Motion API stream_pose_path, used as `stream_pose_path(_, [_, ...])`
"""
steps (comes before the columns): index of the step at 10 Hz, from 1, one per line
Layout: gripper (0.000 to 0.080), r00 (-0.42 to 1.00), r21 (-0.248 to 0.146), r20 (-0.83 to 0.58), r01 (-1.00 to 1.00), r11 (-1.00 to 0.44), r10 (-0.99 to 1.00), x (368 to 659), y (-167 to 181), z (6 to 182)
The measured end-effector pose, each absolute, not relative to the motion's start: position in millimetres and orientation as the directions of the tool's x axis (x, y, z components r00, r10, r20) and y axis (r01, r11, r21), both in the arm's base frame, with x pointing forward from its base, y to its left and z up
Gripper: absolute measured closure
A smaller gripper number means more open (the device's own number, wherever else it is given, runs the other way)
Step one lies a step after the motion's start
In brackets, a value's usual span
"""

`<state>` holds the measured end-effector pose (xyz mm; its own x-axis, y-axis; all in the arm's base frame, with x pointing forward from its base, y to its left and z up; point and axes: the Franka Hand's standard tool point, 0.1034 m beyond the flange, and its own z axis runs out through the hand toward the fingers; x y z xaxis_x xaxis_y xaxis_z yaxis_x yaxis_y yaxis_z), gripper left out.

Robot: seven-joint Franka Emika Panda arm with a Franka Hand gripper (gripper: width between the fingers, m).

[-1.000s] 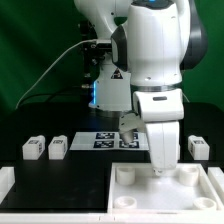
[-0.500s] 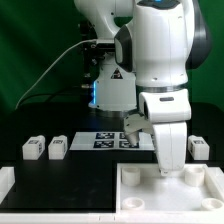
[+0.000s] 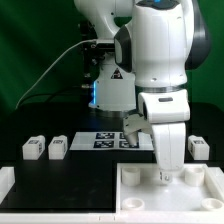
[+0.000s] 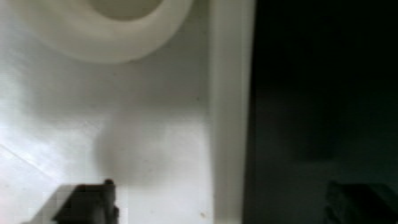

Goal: Assemble one leg

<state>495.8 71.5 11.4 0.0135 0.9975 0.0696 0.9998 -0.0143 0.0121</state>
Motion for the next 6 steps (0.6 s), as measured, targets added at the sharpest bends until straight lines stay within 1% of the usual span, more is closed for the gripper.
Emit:
stream_pose_path(1, [0.0187, 0.014, 0.012, 0.070, 1.000, -0.015, 0.997, 495.8, 71.3, 11.3])
stream_pose_path(2, [0.0156, 0.014, 0.012, 0.069, 1.000, -0.015, 0.997, 495.8, 71.2, 11.3])
stream_pose_path(6, [0.0150, 0.015, 0.012, 0.069, 1.000, -0.016, 0.997, 495.8, 70.6, 11.2])
